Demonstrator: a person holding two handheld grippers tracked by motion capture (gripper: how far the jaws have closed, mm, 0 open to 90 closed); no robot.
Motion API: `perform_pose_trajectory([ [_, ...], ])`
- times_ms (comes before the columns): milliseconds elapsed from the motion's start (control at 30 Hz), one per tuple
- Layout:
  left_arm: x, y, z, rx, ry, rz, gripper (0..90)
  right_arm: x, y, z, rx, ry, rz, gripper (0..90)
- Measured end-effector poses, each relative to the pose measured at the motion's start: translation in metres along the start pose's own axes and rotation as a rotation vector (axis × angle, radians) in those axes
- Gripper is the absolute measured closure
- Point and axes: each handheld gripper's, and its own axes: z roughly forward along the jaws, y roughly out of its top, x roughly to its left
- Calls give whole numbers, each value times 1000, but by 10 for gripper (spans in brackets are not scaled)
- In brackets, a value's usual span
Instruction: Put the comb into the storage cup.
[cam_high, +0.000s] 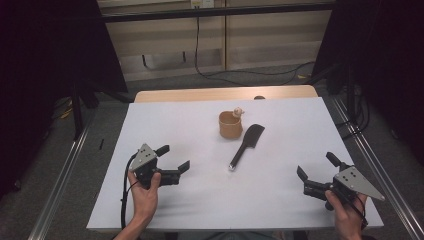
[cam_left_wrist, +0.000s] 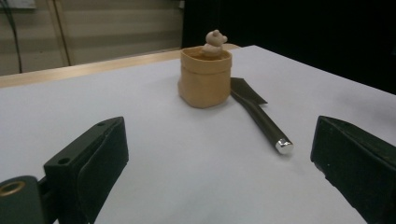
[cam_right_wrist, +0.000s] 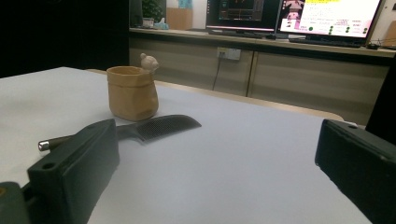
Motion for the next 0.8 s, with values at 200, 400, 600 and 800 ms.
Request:
perform_pose_trajectory([
  [200, -6, 6, 10, 17, 0, -1, 37, 0, -1, 1, 9, 4, 2, 0],
  [400, -16, 13, 25, 58, -28, 0, 34, 0, 0, 1, 8, 6, 0, 0],
  [600, -23, 16, 39, 125, -45, 30, 42, 0, -1, 1, 6, 11, 5, 0],
  [800, -26, 22, 52, 153, -78, 12, 43, 0, 0, 1, 5, 13, 5, 0],
])
